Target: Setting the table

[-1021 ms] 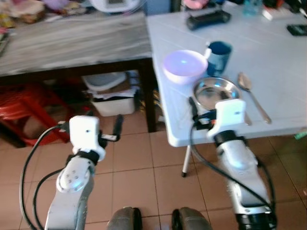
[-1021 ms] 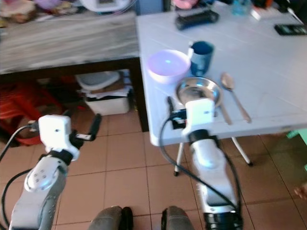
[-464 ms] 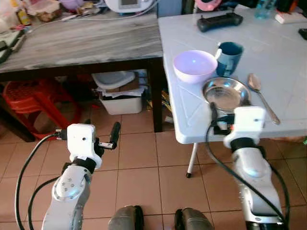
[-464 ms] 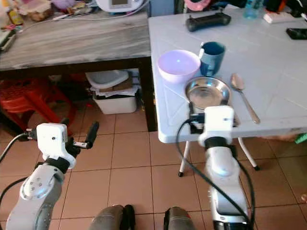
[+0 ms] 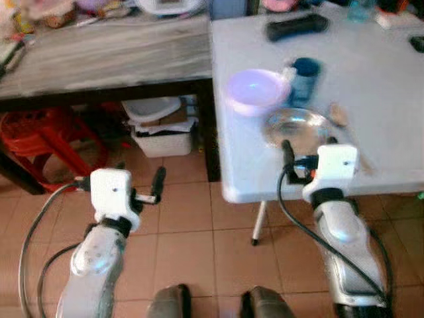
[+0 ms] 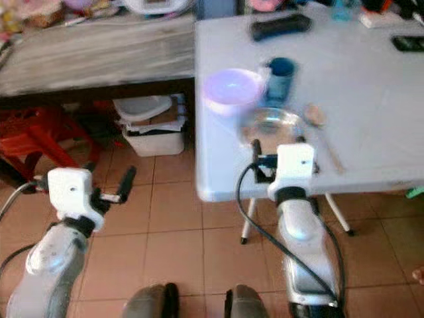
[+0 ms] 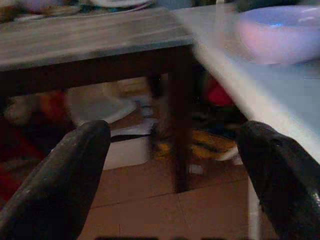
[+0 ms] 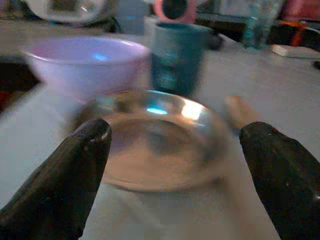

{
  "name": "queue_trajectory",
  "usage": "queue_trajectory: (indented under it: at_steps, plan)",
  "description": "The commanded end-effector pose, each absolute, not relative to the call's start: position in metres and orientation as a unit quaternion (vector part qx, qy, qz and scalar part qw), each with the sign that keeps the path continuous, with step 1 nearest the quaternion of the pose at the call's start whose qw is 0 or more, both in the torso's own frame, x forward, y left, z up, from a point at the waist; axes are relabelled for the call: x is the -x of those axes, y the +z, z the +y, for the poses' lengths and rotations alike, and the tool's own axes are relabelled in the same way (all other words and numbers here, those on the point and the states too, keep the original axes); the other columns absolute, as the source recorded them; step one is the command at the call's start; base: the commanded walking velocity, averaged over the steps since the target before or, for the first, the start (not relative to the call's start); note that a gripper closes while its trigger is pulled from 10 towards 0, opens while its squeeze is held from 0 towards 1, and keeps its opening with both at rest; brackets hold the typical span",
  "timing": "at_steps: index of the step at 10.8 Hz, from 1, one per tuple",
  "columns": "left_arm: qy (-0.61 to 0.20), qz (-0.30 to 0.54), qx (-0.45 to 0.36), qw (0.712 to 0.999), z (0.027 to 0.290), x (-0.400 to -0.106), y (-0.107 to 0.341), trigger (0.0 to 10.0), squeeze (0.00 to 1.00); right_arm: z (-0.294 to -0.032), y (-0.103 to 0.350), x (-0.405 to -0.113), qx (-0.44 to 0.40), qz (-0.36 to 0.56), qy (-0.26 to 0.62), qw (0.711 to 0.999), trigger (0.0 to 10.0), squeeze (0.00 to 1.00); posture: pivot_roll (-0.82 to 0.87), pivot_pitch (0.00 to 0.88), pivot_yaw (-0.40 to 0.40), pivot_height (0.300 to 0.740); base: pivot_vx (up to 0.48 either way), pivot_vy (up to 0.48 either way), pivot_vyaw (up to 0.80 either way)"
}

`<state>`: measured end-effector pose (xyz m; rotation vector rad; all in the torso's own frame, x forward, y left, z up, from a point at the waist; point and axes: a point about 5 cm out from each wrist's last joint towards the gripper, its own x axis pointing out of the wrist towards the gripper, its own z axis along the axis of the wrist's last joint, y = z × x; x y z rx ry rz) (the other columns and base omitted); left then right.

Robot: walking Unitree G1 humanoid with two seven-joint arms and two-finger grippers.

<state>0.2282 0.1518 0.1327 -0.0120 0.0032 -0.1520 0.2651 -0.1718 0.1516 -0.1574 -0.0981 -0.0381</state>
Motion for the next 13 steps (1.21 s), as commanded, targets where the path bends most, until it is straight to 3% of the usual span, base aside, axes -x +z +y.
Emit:
queue_trajectory:
  at_steps: [1, 4, 8, 13]
  plan:
    - [-0.067, -0.003, -0.002, 0.998, 0.1560, -0.2285, 0.1366, 10.0, 0.00, -0.1712, 0.1576, -0.2644, 0.075, -0.060, -0.020, 0.995, 10.0, 0.00, 0.01, 0.144, 0.085, 0.740, 0.000, -0.472, 0.00]
    - [-0.051, -0.009, -0.022, 0.998, 0.1578, -0.2317, 0.1374, 10.0, 0.00, -0.1696, 0.1598, -0.2666, 0.078, -0.062, -0.017, 0.995, 10.0, 0.00, 0.00, 0.154, 0.084, 0.740, 0.000, -0.390, 0.00]
    - [-0.030, -0.014, -0.035, 0.999, 0.1585, -0.2358, 0.1398, 10.0, 0.00, -0.1695, 0.1642, -0.2699, 0.081, -0.072, -0.016, 0.994, 10.0, 0.00, 0.01, 0.156, 0.087, 0.740, 0.000, 0.000, 0.00]
    - [-0.043, -0.014, -0.044, 0.998, 0.1540, -0.2351, 0.1394, 10.0, 0.00, -0.1762, 0.1637, -0.2711, 0.081, -0.068, -0.029, 0.994, 10.0, 0.00, 0.01, 0.161, 0.090, 0.740, 0.000, 0.000, 0.38]
